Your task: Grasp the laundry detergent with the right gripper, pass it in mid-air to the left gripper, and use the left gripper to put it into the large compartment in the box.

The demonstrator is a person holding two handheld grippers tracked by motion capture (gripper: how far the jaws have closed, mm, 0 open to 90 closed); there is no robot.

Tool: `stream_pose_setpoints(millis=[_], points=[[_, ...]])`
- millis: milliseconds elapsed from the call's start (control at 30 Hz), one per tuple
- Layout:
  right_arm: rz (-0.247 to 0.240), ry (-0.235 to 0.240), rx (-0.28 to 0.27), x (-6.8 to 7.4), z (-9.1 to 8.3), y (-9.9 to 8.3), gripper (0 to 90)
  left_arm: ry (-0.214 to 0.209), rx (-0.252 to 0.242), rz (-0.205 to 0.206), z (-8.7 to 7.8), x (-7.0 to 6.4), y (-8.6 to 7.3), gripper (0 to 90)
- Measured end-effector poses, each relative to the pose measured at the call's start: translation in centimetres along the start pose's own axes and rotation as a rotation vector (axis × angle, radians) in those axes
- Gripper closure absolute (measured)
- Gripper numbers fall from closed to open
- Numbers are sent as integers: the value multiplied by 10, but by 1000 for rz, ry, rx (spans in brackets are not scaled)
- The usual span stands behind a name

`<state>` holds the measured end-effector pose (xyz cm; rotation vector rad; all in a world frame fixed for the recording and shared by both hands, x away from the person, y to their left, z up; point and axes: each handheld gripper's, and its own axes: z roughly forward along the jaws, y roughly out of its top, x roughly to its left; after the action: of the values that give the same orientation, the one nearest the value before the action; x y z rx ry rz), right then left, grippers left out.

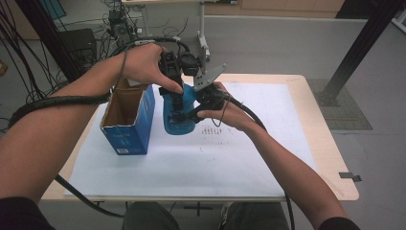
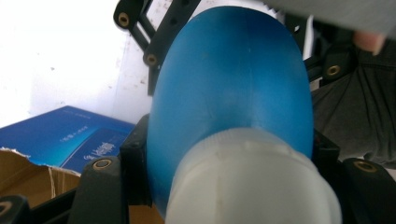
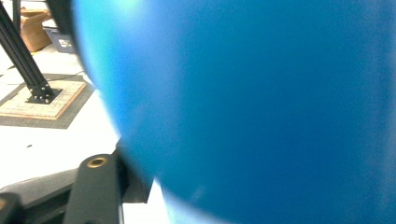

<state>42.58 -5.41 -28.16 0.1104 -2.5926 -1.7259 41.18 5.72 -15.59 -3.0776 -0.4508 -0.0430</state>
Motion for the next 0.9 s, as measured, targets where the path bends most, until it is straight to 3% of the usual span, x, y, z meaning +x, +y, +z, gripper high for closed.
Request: stream_pose_setpoints(millis=[200,467,600,867,900], points=[[-19,-44,17,1,-9,0,215,1,-6,-48,-2,4,-6,375],[54,-78,82,3,-28,-3,94,12,-3,-105,-11,10,-11,375],[70,-109,128,4,-38,-4,88,-11,-6,-164,-18,15,-15,376],[130,-140,228,3,-63,-11,84,39,1,-258,-34,20,-25,375],[133,-143,239,3,-66,-12,84,42,-2,-286,-37,21,-27,375]])
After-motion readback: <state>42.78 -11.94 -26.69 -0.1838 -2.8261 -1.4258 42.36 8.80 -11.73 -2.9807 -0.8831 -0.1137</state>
